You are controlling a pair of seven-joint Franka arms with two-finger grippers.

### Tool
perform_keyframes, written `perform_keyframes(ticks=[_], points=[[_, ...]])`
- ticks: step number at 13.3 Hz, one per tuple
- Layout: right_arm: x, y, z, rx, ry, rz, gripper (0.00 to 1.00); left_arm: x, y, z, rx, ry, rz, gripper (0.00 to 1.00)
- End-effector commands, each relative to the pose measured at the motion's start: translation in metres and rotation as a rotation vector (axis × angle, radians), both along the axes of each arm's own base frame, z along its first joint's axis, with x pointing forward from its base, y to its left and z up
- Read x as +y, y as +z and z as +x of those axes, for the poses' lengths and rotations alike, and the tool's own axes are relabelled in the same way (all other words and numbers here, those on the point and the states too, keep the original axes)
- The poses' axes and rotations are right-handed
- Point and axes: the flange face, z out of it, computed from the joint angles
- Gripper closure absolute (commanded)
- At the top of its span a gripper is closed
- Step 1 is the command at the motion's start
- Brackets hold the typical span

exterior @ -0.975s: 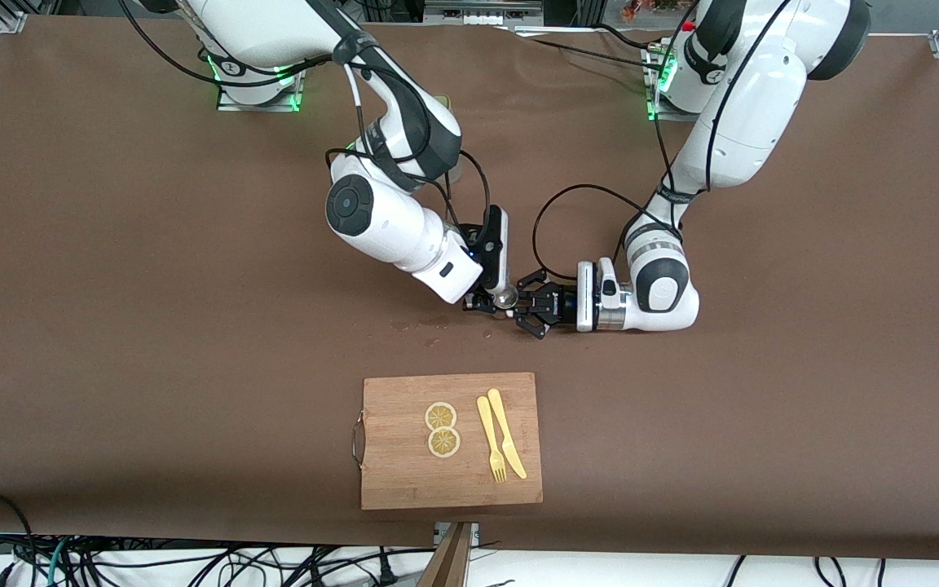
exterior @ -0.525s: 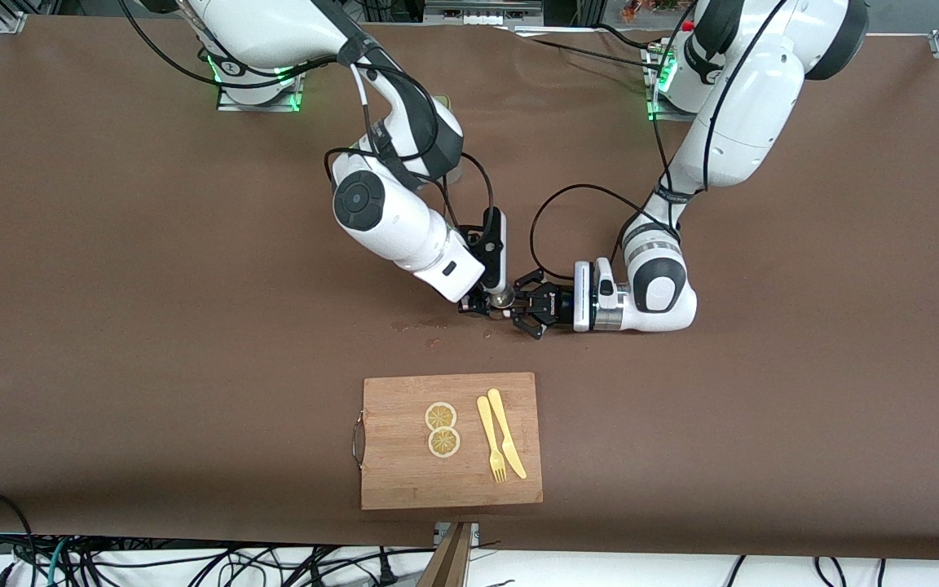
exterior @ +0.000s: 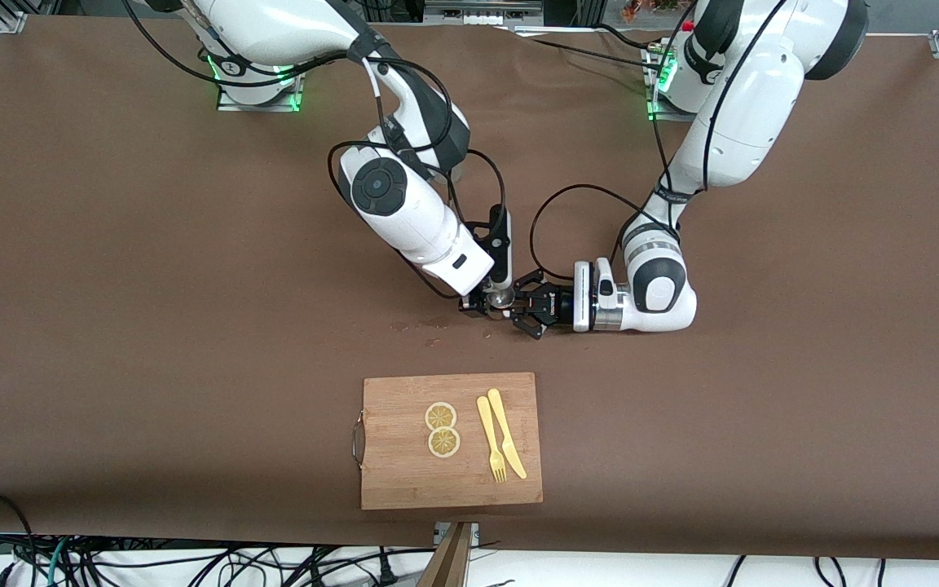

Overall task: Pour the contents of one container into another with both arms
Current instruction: 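Tilt the glass cup with the right gripper, pouring liquid into the jigger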

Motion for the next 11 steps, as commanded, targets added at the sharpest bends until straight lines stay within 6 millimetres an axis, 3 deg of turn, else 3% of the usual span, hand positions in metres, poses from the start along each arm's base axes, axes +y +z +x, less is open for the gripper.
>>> perform_keyframes(ticks=[1,11], points=[[0.0017,0.0031,-0.0029,-0.018,-0.011,-0.015,1.0,-0.0068,0.0009,0.0038,-0.035,0.03,-0.005,1.0],[-0.0024,0.0034,0.0008,0.013,-0.047,0.016,1.0,-0.0068,0.0008,0.0036,-0.043,0.027,-0.003,1.0]])
